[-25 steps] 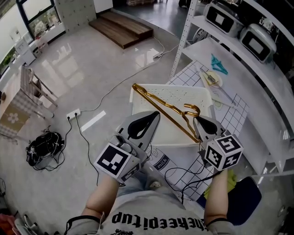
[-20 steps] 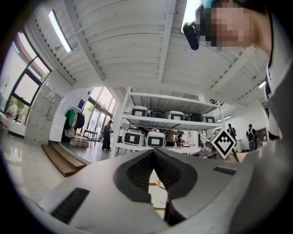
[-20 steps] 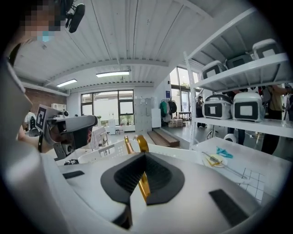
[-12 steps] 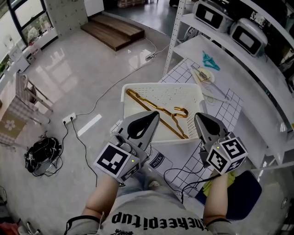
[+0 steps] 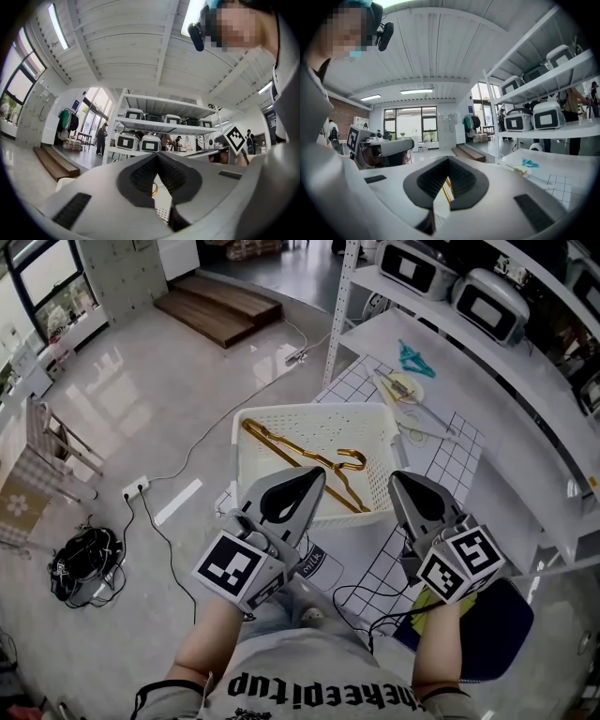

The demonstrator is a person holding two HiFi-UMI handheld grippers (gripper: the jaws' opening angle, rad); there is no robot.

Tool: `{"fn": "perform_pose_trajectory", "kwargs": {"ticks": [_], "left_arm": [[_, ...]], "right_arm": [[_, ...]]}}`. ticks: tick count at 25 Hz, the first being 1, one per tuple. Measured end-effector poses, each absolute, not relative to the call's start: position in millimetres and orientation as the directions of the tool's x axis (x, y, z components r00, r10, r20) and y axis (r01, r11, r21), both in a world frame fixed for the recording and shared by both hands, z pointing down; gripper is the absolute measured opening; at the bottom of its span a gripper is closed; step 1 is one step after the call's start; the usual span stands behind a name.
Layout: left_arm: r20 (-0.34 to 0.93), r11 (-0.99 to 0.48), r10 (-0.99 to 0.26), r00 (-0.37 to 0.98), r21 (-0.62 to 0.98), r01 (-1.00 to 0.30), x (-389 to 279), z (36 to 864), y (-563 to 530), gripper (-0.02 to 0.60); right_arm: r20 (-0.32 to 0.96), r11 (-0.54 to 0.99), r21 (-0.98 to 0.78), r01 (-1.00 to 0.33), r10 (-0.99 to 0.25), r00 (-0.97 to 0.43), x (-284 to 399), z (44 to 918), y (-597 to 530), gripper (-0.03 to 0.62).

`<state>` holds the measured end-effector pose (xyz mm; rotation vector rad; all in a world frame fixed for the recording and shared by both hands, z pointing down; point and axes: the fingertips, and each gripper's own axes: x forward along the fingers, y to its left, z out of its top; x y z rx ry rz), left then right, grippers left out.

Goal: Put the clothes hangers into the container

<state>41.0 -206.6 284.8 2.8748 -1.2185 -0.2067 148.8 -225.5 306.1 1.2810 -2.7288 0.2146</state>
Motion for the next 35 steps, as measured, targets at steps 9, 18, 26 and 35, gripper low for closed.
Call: {"fn": "perform_pose_trajectory", "kwargs": {"ticks": [9,18,26,35], "left_arm": [[-0.12,-0.729,-0.684,0.72,0.056,-0.683,68.1,281.5,-192.8,0.021],[-0.121,-0.747,-0.664,0.738,0.048,-0.663,85.8,277.8,-182.9,0.021],[-0.121,-0.75,-0.66,0.742,0.045,-0.66,91.9,277.9,-176.5,0.021],[-0.12,-0.749,-0.661,0.741,0.038,-0.662,92.4,277.0,-171.6,0.021]], "right_arm": [[0.111,0.621,-0.086,-0.78,-0.772,-0.626,164.1,290.0,-201.9,0.017],[0.078,0.617,-0.081,-0.783,-0.779,-0.622,172.3,280.3,-185.8,0.017],[0.066,0.622,-0.054,-0.781,-0.779,-0.624,173.3,276.1,-176.6,0.015],[0.047,0.626,-0.058,-0.778,-0.777,-0.628,172.2,273.9,-171.0,0.015]]}}
